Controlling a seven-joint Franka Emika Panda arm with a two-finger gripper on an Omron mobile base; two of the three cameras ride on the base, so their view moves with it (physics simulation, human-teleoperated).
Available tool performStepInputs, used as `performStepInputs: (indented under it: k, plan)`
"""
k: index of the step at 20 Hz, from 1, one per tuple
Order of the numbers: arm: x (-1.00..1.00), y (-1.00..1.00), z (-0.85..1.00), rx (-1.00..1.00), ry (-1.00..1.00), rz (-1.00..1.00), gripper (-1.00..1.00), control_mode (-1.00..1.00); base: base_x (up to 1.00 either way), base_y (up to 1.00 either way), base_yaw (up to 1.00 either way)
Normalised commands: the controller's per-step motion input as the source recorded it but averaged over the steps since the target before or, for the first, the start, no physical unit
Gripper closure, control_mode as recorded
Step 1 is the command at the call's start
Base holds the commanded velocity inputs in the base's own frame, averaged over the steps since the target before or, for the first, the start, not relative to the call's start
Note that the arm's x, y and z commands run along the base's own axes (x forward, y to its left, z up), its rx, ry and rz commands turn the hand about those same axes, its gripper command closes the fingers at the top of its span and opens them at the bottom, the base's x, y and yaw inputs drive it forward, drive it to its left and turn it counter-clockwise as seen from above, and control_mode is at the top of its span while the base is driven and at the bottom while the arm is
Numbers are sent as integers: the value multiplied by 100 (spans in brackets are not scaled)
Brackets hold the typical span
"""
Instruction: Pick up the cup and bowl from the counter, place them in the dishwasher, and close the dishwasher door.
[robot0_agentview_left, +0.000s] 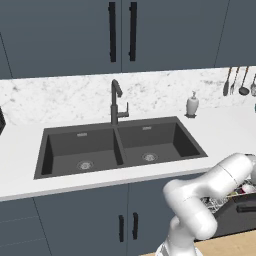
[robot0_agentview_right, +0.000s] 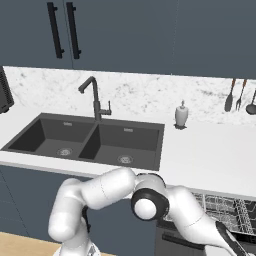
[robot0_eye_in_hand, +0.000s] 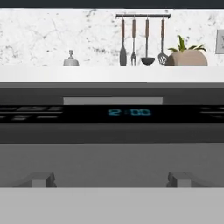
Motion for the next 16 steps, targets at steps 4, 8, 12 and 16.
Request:
performStepInputs:
  k: [4,8,12,16]
  plan:
    - [100,0,8,8,-22,0,-100,-100,0,0,0]
    - [100,0,0,7,-16,0,-100,-100,0,0,0]
    - [100,0,0,5,-12,0,-100,-100,0,0,0]
    - [100,0,0,5,-14,0,-100,-100,0,0,0]
